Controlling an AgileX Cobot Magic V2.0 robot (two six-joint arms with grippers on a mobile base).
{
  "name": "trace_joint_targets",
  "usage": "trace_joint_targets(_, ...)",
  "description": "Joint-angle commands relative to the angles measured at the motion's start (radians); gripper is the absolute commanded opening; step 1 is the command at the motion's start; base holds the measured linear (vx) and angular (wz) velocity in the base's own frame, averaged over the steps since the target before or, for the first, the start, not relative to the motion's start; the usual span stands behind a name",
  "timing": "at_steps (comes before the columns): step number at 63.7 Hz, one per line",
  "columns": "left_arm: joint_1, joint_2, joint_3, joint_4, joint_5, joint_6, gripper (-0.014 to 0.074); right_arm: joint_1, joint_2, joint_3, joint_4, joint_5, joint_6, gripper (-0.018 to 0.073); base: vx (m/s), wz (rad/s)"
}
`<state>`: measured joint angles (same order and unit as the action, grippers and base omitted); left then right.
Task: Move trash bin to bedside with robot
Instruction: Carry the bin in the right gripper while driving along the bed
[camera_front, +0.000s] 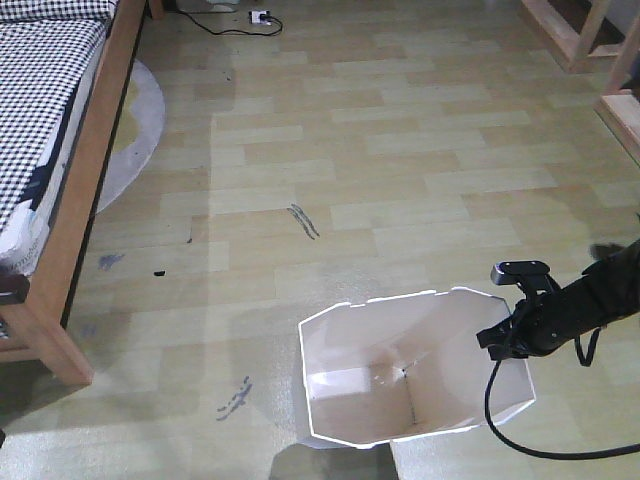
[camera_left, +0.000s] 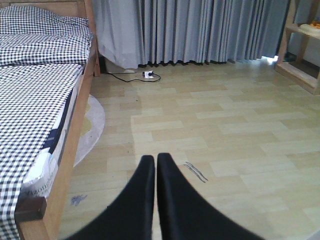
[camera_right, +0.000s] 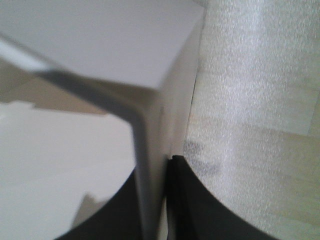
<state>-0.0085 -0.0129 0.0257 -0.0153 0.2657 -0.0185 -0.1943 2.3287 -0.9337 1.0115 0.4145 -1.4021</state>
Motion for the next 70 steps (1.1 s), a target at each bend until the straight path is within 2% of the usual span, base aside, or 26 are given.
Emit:
trace_joint_targets(1,-0.006,-0.014,0.019,-0.003,-0.069,-0.004,-0.0006,-0.003,-0.076,-0.012,0.047,0.154,-0.003,-0.0006,0.29,0.1)
trace_joint_targets(70,-0.006,-0.014,0.019,-0.003,-0.069,-0.004,-0.0006,-0.003,-0.076,-0.012,0.047,0.155,-0.003,-0.0006,0.28,0.06)
